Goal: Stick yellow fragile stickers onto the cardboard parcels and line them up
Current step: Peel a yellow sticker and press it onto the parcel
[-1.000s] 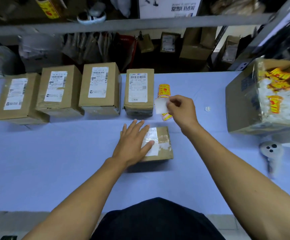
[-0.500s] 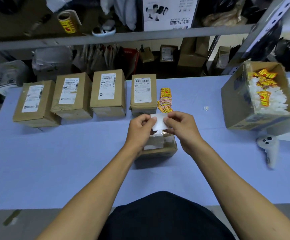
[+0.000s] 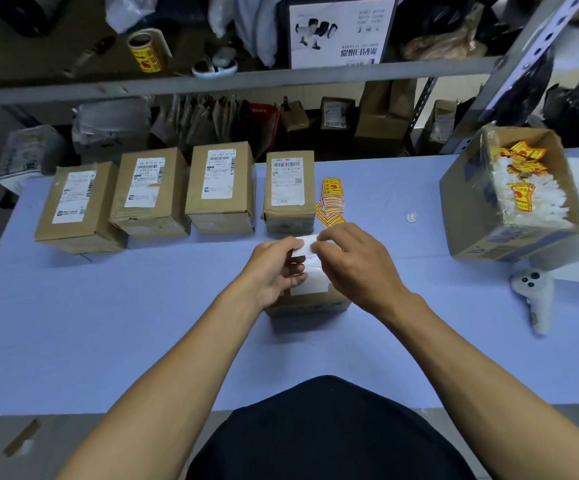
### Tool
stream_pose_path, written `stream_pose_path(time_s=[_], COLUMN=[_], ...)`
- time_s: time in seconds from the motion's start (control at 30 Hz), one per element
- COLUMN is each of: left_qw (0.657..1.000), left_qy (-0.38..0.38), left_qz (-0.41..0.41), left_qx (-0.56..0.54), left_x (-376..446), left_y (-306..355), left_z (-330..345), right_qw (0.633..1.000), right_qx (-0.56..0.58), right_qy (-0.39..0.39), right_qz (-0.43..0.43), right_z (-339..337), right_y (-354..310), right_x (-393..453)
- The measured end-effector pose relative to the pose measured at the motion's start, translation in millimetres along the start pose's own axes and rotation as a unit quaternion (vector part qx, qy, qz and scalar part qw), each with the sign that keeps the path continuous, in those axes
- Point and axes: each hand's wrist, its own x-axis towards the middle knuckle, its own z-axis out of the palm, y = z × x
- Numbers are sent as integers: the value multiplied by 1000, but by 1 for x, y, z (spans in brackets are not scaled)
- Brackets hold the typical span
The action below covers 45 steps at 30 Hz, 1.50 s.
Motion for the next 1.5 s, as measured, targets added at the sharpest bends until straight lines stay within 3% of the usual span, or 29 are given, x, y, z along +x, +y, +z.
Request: stream_pose_path(time_s=[0.1, 0.17, 0.2, 0.27, 0.33, 0.37, 0.43, 0.5, 0.57, 0.63, 0.8, 0.87, 0.93, 1.0, 1.13, 1.2, 1.43, 1.5], left_qw=[1000, 1000, 1000, 999, 998, 997, 994, 992, 989, 984, 942, 916, 903, 908, 958, 972, 951, 948], left_qy=[-9, -9, -8, -9, -14, -19, -27, -30, -30, -30, -98, -133, -149, -147, -138, -115, -123, -127], left_qz=[-1, -3, -3, 16, 53, 73, 105, 126, 146, 168, 229, 234, 238, 244, 208, 191, 215, 213], left_qx=[-2, -12, -20, -36, -26, -17, -6, -1, 15, 48, 225, 297, 325, 309, 141, 79, 183, 197], left_x=[-3, -5, -5, -6, -8, -10, -14, -17, -19, -20, -24, -26, -28, -28, -31, -32, -37, -38], left_y=[-3, -5, -7, -10, -15, -17, -21, -24, -26, -26, -7, 2, 9, 10, -8, -18, -10, -4], left_z=[-1, -3, -4, -6, -6, -5, -4, -4, -4, -6, -22, -28, -31, -32, -28, -26, -37, -38], right_qw=[998, 969, 923, 749, 576, 520, 458, 432, 429, 457, 648, 693, 698, 676, 561, 541, 658, 675], right_qx=[43, 168, 266, 479, 603, 634, 668, 682, 683, 673, 565, 535, 538, 569, 655, 667, 590, 578], right_qy=[-18, -17, -18, -36, -63, -71, -68, -56, -52, -66, -141, -185, -206, -175, -54, -38, -124, -160], right_qz=[45, 179, 278, 457, 548, 568, 583, 588, 589, 578, 491, 447, 427, 435, 503, 510, 451, 429], right_z=[-1, -5, -8, -15, -21, -23, -24, -23, -23, -25, -37, -41, -42, -41, -36, -33, -47, -53], right_y=[-3, -12, -17, -25, -29, -30, -33, -35, -35, -34, -19, -13, -13, -18, -39, -46, -24, -19], right_x=[-2, -2, 0, 7, 9, 9, 7, 7, 6, 6, 10, 11, 9, 6, 1, -2, 3, 6])
